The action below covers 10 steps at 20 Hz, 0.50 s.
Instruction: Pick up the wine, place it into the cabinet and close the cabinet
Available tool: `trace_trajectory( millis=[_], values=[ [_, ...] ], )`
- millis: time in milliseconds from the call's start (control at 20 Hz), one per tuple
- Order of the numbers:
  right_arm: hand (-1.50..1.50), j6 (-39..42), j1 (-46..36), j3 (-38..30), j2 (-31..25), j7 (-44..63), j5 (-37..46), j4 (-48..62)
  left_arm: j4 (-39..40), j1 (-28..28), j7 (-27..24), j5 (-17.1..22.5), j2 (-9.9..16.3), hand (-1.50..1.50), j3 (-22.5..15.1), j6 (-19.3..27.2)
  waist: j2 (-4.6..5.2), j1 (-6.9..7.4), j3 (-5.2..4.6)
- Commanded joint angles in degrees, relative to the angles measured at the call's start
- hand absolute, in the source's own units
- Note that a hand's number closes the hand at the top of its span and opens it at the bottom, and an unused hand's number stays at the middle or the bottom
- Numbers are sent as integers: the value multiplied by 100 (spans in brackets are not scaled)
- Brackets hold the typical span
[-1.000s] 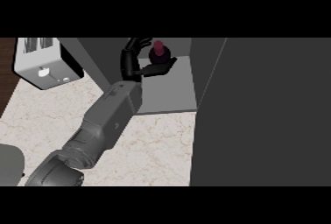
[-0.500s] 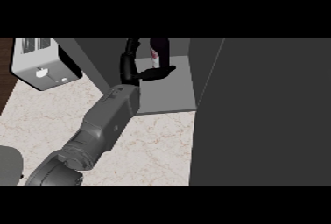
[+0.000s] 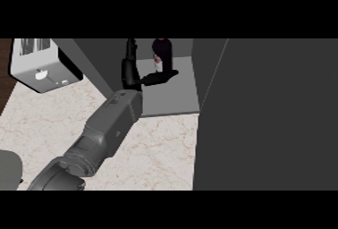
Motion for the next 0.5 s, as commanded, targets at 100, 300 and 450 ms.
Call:
trace_trajectory(
  millis=[100,300,450],
  values=[
    [-150,5,276,95,64,-183,-85,-112,35,271,-234,-39,147,-150,48,-185,7,73,-16],
    [-150,-53,38,107,7,242,-163,-252,3,336,-254,-65,192,-150,48,-685,7,81,-22],
    [-150,-30,252,97,37,105,-184,-363,-25,254,-239,-61,46,-150,78,-714,-14,87,-18]
  ],
)
